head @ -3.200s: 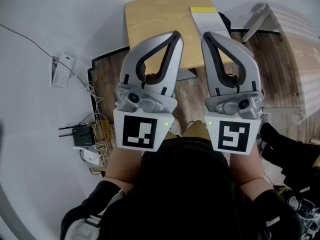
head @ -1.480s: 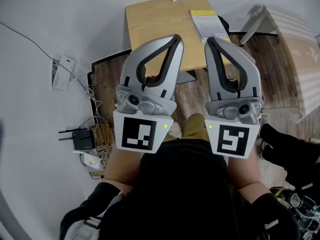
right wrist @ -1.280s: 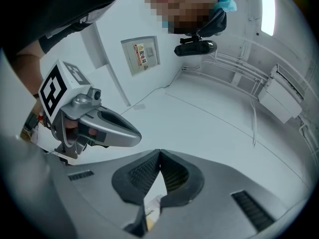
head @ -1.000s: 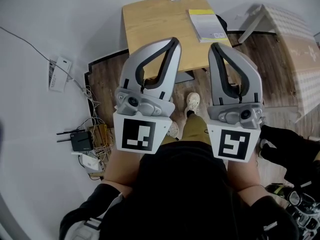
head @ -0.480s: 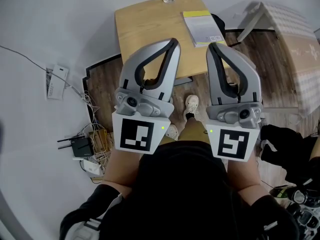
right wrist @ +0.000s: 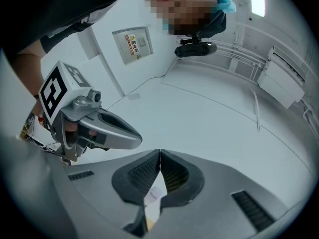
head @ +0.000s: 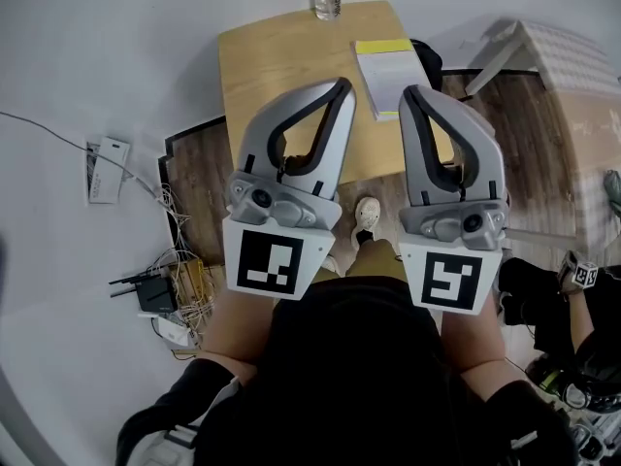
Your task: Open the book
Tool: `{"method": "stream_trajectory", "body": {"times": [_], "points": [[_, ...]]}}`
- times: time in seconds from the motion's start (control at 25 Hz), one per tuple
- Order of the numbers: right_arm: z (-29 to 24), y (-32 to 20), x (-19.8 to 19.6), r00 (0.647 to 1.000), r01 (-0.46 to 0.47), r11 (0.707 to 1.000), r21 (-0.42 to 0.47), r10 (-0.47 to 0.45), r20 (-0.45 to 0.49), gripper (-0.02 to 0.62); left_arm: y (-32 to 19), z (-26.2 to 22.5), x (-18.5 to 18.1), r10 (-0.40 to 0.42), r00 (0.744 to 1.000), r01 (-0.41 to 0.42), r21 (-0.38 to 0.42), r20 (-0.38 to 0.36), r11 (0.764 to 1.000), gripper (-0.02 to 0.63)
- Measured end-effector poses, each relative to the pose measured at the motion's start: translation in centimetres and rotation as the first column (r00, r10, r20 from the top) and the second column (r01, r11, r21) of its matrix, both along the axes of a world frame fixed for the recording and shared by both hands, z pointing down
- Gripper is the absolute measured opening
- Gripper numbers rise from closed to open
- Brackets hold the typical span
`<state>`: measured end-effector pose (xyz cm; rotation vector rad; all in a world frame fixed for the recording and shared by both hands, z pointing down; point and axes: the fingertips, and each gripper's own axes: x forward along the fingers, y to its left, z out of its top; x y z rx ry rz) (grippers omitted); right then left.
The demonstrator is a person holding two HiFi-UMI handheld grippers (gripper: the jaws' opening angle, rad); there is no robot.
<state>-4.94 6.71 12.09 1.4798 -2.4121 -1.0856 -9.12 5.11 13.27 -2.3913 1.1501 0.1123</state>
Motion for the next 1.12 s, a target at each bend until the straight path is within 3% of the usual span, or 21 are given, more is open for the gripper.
{"method": "stream_trajectory", "body": {"times": [0.52, 1.12], "points": [[1.9, -9.9, 4.2, 0.999, 0.037, 0.998, -0.049, -0.036, 0.016, 0.029, -9.2, 2.2, 3.8, -0.042, 0.999, 0.044, -0.045, 0.030, 0.998, 0.009], [2.6, -14.1, 7.4, 0.992, 0.128, 0.990, -0.057, -0.127, 0.029, 0.029, -13.4, 2.7, 8.0, -0.090, 0.995, 0.091, -0.033, 0.046, 0.995, 0.011]]}}
